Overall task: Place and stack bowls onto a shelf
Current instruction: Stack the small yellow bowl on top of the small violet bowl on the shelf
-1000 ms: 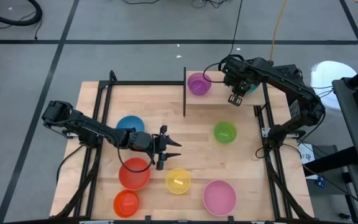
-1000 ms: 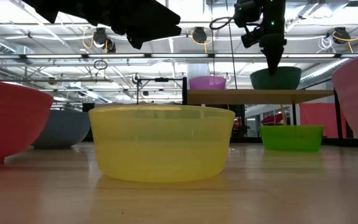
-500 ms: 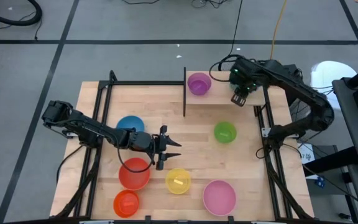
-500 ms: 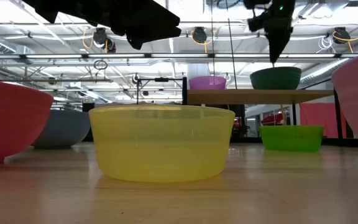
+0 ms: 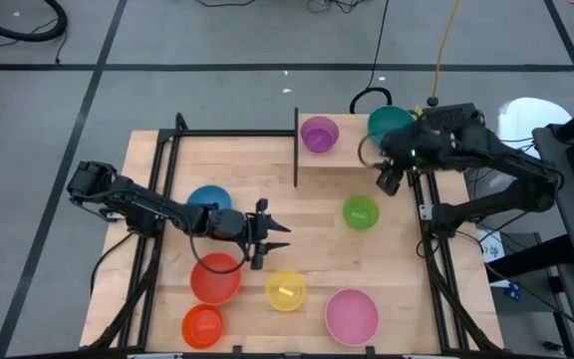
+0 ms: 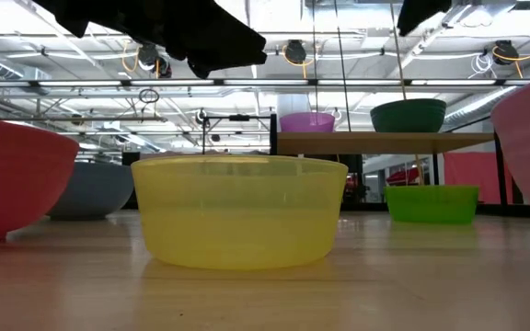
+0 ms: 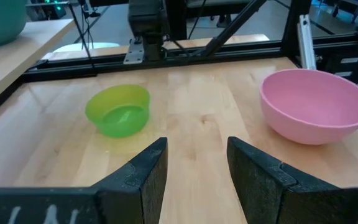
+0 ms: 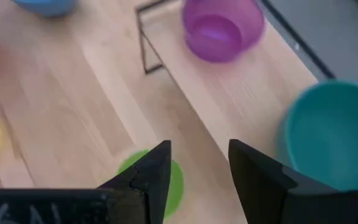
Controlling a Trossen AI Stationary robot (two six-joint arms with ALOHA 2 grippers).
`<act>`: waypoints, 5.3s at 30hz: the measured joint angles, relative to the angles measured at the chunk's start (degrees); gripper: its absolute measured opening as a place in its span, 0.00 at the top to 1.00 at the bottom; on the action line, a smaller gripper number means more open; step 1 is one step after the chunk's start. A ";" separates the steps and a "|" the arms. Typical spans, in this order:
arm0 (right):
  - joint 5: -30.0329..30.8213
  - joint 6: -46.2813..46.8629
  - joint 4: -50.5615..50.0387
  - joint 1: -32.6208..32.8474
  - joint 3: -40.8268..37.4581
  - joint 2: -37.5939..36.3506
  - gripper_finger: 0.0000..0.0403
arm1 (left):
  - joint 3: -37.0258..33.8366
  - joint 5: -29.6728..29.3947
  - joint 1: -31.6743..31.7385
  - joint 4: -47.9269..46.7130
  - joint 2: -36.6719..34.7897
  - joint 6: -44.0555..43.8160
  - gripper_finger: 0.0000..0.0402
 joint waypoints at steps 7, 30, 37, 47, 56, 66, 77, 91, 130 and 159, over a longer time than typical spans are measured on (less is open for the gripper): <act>7.30 4.28 10.50 14.50 -4.41 1.94 0.61 | 0.00 0.00 0.79 -1.20 0.00 -0.24 0.57; 12.61 0.80 78.06 34.91 -50.69 1.83 0.61 | 0.12 3.53 -3.58 -14.94 0.00 -5.68 0.57; 13.93 1.24 90.60 37.48 -58.38 1.81 0.61 | 6.34 3.15 -6.72 -34.85 -0.74 -6.12 0.57; 17.50 7.14 93.02 40.28 -60.30 7.55 0.61 | 10.80 2.95 -8.13 -49.22 -0.72 -8.68 0.57; 18.62 10.42 97.64 40.83 -60.30 14.06 0.61 | 10.86 7.81 -8.63 -44.77 -0.49 0.28 0.57; 18.60 6.78 103.84 40.78 -60.30 17.00 0.61 | 16.23 9.18 -12.04 -45.23 5.29 7.39 0.57; 18.46 6.71 103.95 40.76 -60.30 17.01 0.61 | 31.96 9.33 -15.22 -57.62 20.65 19.59 0.57; 18.23 7.19 104.01 40.76 -60.30 17.00 0.61 | 34.05 3.91 -17.55 -59.16 27.04 23.97 0.61; 22.92 7.24 105.48 41.15 -60.26 17.00 0.61 | 54.39 -2.05 -3.15 -83.15 26.60 30.53 0.96; 22.97 7.48 105.50 41.13 -60.26 17.00 0.61 | 71.01 -7.63 20.92 -75.78 26.51 52.96 0.99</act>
